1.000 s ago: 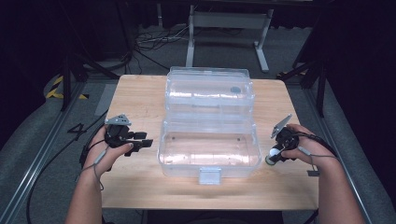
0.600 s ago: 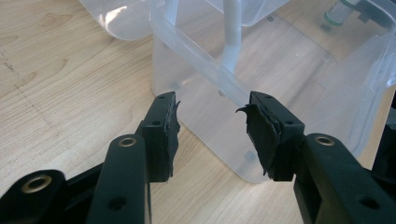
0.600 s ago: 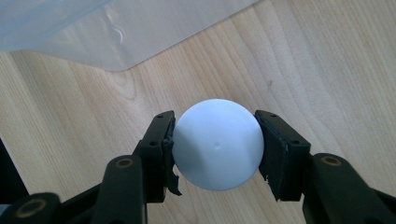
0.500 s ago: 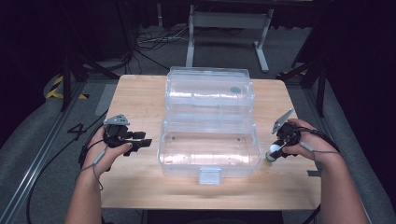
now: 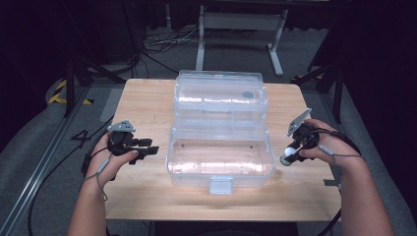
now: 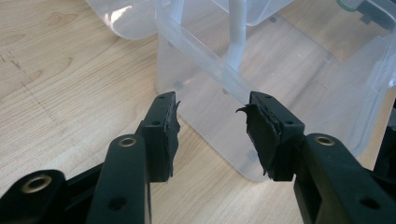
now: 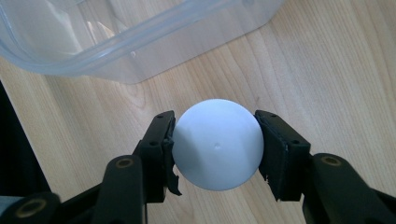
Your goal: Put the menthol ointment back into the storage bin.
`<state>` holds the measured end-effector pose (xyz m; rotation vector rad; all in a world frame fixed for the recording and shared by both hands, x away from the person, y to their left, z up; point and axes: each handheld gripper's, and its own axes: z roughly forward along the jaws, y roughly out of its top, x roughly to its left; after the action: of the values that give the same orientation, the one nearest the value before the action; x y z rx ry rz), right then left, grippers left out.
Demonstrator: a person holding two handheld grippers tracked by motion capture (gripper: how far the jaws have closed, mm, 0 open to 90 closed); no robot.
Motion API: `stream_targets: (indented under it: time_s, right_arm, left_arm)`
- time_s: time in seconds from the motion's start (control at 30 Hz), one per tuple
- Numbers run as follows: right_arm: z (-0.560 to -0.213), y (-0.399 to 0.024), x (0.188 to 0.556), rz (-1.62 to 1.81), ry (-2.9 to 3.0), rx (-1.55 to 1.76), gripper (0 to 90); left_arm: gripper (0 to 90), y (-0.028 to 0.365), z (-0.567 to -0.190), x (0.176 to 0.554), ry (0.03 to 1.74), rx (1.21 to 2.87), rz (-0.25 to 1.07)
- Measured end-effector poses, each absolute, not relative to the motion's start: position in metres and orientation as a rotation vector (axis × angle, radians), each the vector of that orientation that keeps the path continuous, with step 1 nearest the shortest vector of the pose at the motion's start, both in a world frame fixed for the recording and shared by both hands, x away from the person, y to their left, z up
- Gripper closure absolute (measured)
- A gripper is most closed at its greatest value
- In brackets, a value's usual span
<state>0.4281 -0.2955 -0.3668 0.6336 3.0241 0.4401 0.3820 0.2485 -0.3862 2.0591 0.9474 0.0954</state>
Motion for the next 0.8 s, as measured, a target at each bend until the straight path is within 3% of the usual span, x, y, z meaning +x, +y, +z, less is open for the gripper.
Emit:
stream_targets:
  time_s: [0.8]
  right_arm:
    - [-0.331,-0.284,0.424,0.52,3.018,0.545,50.4]
  left_arm:
    - [53.8,0.249,-0.387,0.382,0.949,2.059,0.091]
